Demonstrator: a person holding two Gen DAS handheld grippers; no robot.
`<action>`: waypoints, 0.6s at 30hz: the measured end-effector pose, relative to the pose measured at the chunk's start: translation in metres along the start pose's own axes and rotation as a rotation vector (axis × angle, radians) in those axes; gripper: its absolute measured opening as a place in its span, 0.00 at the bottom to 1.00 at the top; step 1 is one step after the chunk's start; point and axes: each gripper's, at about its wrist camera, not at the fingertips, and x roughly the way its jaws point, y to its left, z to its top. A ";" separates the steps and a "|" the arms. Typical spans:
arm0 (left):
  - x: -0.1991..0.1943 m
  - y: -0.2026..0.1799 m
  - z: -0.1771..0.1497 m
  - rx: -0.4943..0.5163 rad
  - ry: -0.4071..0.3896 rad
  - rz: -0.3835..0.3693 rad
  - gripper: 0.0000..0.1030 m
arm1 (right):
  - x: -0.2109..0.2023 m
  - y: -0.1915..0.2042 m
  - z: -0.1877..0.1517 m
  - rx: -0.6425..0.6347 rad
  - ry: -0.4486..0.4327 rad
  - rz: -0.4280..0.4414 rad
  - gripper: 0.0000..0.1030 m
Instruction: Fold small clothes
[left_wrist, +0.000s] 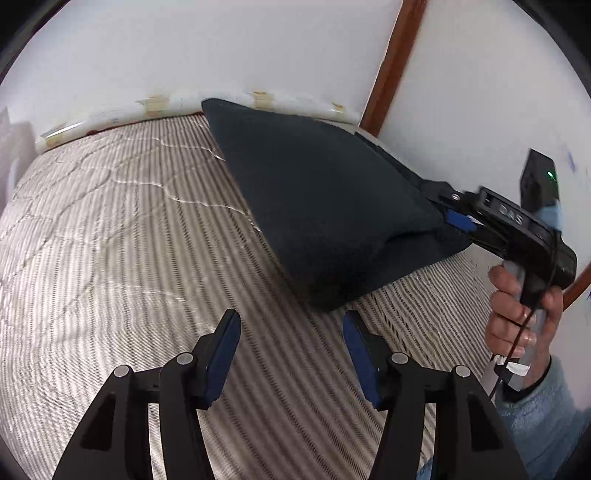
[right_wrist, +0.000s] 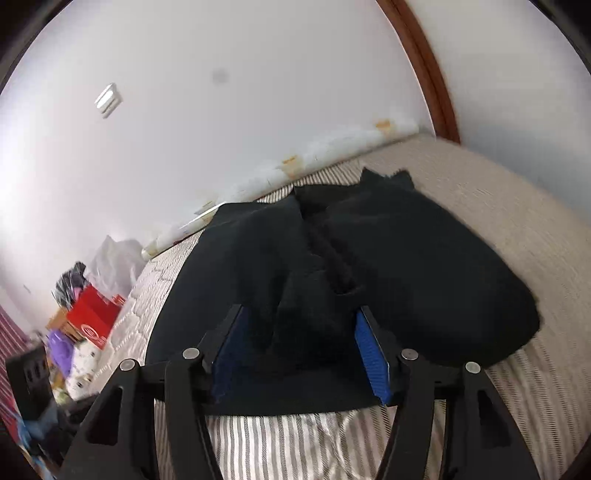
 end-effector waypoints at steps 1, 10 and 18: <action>0.004 -0.001 0.003 -0.005 0.007 -0.002 0.54 | 0.005 -0.002 0.001 0.018 0.012 0.002 0.58; 0.030 -0.022 0.020 0.000 -0.006 0.010 0.54 | 0.050 -0.011 0.020 0.139 0.057 0.000 0.35; 0.051 -0.035 0.036 -0.055 0.004 0.088 0.54 | 0.025 -0.013 0.045 -0.026 -0.079 -0.010 0.12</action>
